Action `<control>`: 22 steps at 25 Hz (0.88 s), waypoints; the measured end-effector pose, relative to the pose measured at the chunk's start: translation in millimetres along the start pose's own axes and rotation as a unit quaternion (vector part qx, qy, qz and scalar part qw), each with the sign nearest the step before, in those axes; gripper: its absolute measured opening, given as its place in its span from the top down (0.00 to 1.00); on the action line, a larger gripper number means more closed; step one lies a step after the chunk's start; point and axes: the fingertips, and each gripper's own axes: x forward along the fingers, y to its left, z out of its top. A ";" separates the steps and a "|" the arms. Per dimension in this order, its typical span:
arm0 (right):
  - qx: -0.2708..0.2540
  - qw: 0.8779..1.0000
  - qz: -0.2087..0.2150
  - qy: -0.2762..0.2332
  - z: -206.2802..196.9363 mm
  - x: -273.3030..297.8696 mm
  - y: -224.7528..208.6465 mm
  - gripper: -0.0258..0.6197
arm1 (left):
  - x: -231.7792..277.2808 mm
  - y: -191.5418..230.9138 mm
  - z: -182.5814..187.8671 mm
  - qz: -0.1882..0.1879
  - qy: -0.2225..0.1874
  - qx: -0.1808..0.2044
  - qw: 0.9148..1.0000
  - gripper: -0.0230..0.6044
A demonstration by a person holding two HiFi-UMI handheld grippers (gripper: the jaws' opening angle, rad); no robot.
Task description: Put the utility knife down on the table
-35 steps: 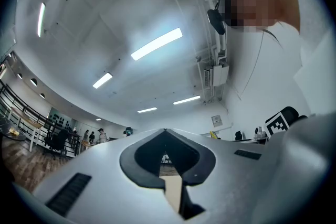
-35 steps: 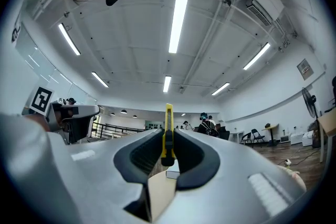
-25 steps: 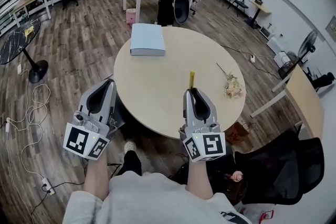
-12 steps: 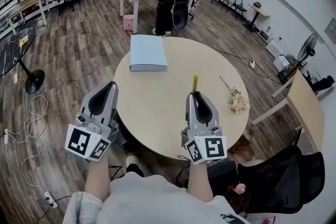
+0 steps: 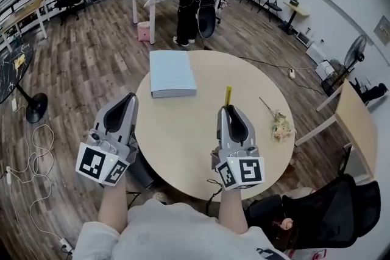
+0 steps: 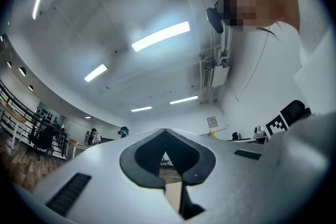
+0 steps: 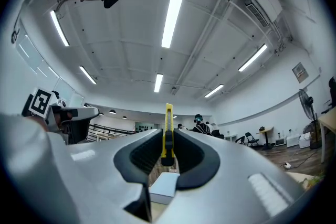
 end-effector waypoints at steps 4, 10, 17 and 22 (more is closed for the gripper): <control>-0.006 1.000 -0.011 0.000 -4.9 20.1 1.4 0.85 | 15.8 19.0 -5.2 -0.016 0.000 -0.003 1.000 0.95; -0.014 0.999 -0.029 0.005 -19.0 47.6 0.0 0.85 | 36.3 44.9 -20.0 -0.035 0.000 -0.010 0.999 0.95; -0.022 0.998 -0.041 0.032 -40.9 63.2 2.6 0.85 | 47.9 60.5 -46.5 -0.055 0.017 -0.031 0.998 0.95; -0.020 0.997 -0.042 0.064 -64.9 70.0 1.5 0.85 | 52.6 65.3 -69.0 -0.061 0.034 -0.049 0.996 0.95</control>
